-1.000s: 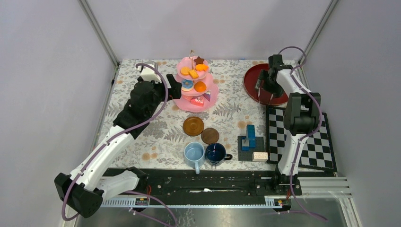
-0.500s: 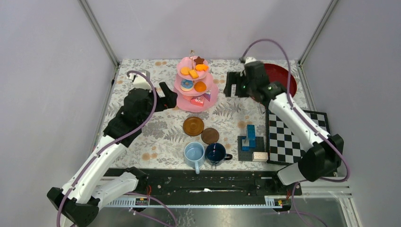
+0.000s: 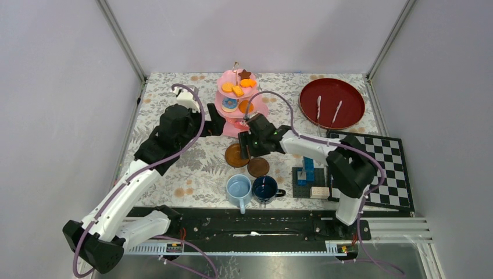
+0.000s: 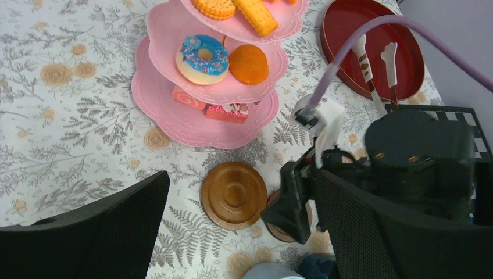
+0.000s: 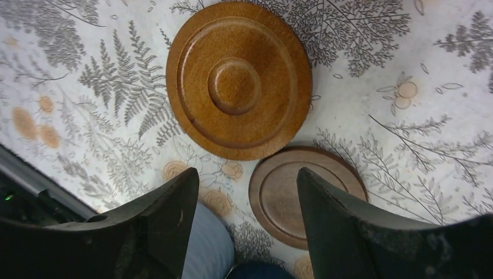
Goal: Serve the afternoon tea
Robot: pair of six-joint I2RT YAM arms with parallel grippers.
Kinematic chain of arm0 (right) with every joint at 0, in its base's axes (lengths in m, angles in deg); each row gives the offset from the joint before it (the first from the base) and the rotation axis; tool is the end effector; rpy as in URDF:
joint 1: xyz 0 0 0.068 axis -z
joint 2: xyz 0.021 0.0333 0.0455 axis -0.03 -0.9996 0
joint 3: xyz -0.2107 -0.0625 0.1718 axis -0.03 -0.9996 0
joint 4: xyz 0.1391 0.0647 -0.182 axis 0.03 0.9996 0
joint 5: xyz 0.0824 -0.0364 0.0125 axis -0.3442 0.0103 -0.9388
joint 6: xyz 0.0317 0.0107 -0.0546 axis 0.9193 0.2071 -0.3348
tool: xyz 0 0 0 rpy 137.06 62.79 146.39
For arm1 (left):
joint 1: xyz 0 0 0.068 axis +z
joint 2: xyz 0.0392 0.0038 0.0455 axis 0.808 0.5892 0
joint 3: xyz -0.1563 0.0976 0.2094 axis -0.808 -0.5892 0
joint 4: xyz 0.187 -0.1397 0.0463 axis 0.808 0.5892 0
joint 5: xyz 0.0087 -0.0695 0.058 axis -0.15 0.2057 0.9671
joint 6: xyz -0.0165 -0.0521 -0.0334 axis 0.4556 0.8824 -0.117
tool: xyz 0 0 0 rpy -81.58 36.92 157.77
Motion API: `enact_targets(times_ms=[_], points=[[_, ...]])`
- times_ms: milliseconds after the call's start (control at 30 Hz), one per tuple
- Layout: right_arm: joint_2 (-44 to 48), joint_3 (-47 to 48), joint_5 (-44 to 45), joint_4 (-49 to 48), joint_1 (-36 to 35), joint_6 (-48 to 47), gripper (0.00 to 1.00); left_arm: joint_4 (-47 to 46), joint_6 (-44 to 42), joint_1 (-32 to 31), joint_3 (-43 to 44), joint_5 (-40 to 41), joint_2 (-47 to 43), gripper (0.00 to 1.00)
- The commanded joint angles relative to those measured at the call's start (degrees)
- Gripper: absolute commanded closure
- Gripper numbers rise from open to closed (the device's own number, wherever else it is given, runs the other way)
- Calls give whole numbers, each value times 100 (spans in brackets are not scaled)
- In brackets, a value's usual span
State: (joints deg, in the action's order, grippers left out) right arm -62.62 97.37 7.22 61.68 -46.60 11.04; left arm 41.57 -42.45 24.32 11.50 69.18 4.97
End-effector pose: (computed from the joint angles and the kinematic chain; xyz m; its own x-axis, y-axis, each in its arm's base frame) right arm 0.2632 0.2699 0.2161 -0.7926 -0.1870 -0.5804 -0.4587 0.8100 0.3654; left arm 0.1766 -0.0937 0.3655 -0.4350 -0.2084 -0.8760 0.2443 0.9090 -0.3376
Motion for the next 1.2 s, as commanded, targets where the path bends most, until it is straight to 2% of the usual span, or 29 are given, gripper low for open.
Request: enact_targets(times_ms=[0,200,300,433,600,700,767,833,933,1000,1067,1167], points=[[-430,562,736,136,-228,14,33,-583,-510,-17,295,-35,127,1],[-788,628,1076,221,-310,275,41,-376,-383,-12,-100,308,216,2],[-917,604,1191,90,-306,699,51,-284,-45,-12,-591,337,103,3],[-1192,599,1190,-180,-325,1527,50,-137,573,-7,-1081,332,-132,3],[-1423,584,944,-1384,-505,2370,50,-1,1394,-12,-1630,409,-436,3],[-1583,474,890,-2695,-620,3050,50,64,1534,-12,-1858,610,-707,3],[-1760,670,856,-2969,-688,3281,49,153,1523,-12,-1849,758,-841,3],[-1644,415,1090,-3738,-789,3420,48,200,1453,-12,-1807,867,-973,3],[-1442,56,1127,-4415,-829,3330,45,205,1384,-12,-1779,969,-1096,3],[-1265,72,1010,-4266,-825,2883,36,189,1339,-12,-1748,909,-1077,2],[-1081,234,848,-3772,-789,2245,26,200,1267,-12,-1708,777,-997,1],[-657,611,705,-2485,-733,1063,17,275,1119,-12,-1586,458,-908,1]])
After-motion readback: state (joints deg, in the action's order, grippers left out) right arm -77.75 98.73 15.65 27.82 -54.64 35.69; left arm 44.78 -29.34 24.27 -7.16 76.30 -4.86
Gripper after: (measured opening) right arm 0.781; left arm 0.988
